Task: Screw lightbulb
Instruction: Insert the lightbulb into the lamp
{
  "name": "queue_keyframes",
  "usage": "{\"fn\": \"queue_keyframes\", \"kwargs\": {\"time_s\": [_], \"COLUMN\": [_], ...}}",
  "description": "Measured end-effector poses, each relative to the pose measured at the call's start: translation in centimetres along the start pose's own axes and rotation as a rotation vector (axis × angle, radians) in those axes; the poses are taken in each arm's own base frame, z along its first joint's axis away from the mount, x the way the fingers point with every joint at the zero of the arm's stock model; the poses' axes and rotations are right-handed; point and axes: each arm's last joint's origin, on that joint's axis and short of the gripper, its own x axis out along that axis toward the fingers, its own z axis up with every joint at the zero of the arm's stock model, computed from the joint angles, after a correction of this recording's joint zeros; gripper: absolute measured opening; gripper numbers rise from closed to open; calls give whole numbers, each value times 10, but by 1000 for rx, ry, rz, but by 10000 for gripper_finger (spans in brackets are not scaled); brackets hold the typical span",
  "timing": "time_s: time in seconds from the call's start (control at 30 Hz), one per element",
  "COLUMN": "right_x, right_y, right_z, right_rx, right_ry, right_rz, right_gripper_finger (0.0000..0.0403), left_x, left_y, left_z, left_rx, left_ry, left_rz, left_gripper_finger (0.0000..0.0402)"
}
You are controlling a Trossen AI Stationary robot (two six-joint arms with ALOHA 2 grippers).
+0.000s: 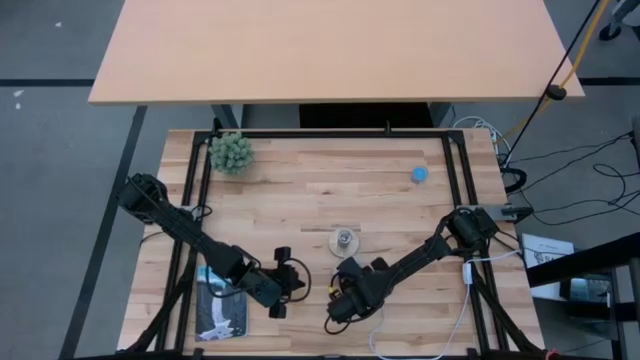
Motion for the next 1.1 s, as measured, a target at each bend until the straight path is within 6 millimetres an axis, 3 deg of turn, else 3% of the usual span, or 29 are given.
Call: {"fn": "queue_keyframes", "kwargs": {"time_s": [0.13, 0.27, 0.5, 0.77, 0.97, 1.1], "right_x": [-14, -55, -82, -70, -22, -18], "right_y": [-5, -20, -35, -31, -61, -83], "right_z": [-6, -14, -33, -29, -19, -19], "right_rx": [-57, -42, -22, -59, 51, 96], "right_ry": [-96, -321, -746, -1151, -1245, -1288], "right_rz": [11, 49, 82, 71, 80, 142], "right_gripper_finger": [148, 148, 148, 148, 148, 148], "left_x": [1, 3, 7, 10, 10, 8], "left_y": [3, 8, 19, 29, 28, 21], "left_z": [1, 3, 6, 11, 12, 10], "left_rx": [1, 13, -12, -74, -148, -152], "left_ry": [0, 1, 1, -17, -30, -26], "left_rz": [7, 19, 48, 69, 64, 38], "left_gripper_finger": [2, 2, 2, 2, 2, 2]}}
